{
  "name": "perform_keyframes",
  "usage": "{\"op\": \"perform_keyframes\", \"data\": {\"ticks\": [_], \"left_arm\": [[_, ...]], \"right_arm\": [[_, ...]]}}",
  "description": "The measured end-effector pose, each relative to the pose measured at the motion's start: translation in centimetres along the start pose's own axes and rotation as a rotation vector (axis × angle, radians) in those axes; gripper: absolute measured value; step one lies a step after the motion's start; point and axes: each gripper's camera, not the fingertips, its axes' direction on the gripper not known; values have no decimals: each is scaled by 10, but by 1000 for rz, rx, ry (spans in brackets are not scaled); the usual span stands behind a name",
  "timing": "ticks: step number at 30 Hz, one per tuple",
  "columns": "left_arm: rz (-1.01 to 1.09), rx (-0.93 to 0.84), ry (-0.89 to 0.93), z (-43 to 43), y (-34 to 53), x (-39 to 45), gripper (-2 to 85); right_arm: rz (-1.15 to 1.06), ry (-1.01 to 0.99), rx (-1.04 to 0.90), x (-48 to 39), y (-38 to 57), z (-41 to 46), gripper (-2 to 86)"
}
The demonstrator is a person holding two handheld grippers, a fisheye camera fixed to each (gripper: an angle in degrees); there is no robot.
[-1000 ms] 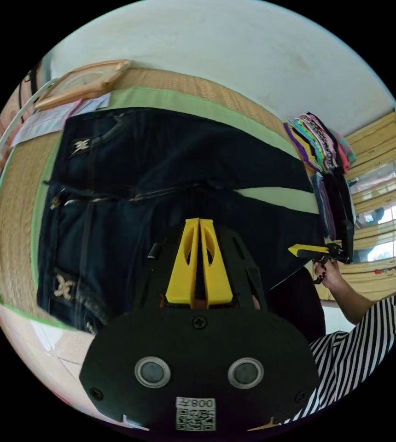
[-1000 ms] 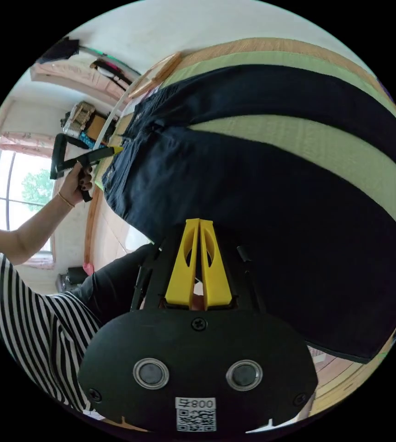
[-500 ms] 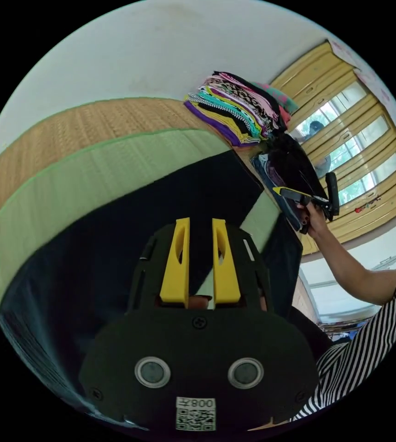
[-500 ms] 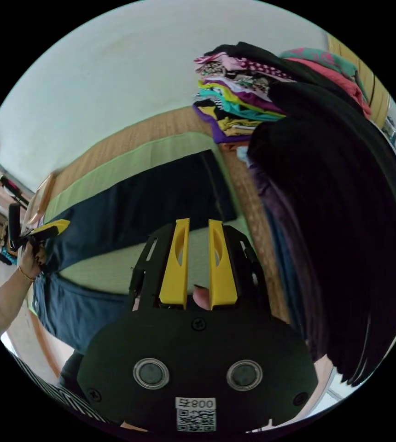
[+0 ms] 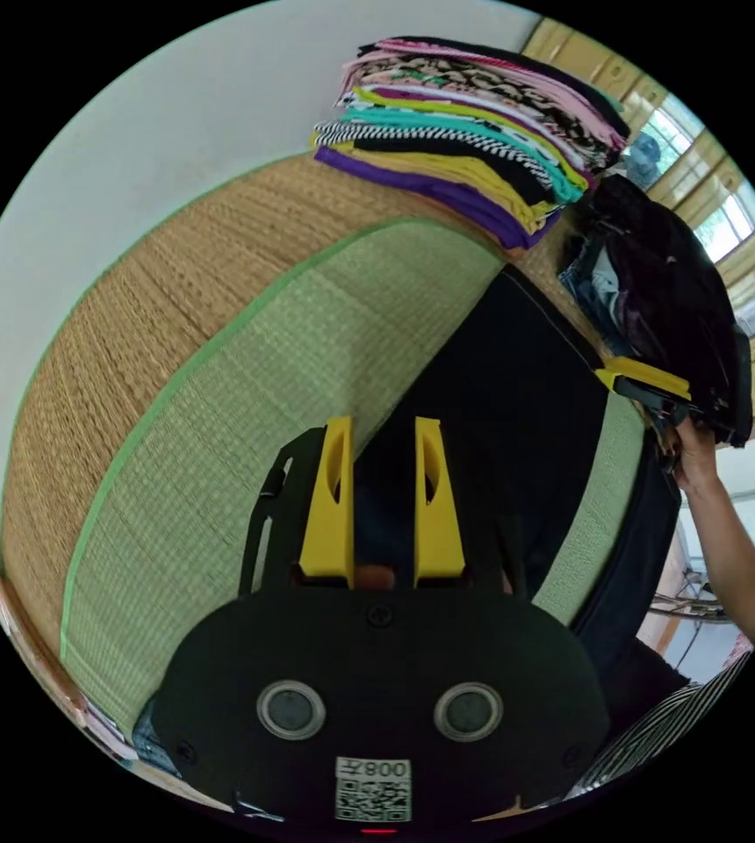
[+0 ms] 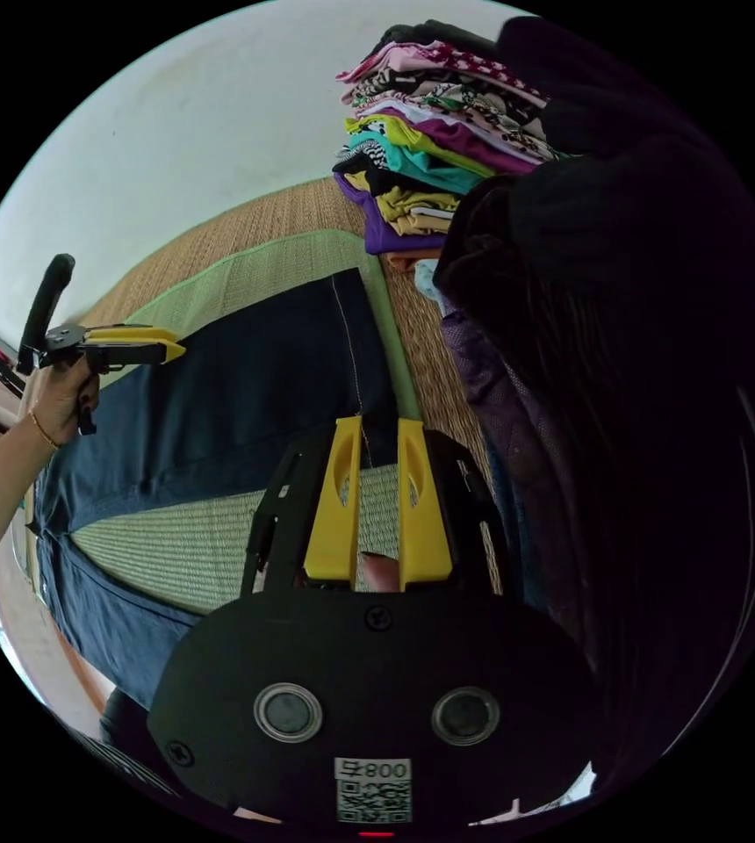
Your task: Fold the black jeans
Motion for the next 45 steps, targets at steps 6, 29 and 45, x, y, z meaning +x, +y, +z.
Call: {"op": "perform_keyframes", "data": {"ticks": [6,29,45], "left_arm": [[25,19,-15,-5,-24,16,13],[142,-47,317,2,73,73,88],[125,-114,101,-2,155,98,16]], "right_arm": [[-47,-28,12,21,-5,-21,10],[-2,72,-30,81,96,-114,54],[34,105,-146,43,88,-142,23]]}}
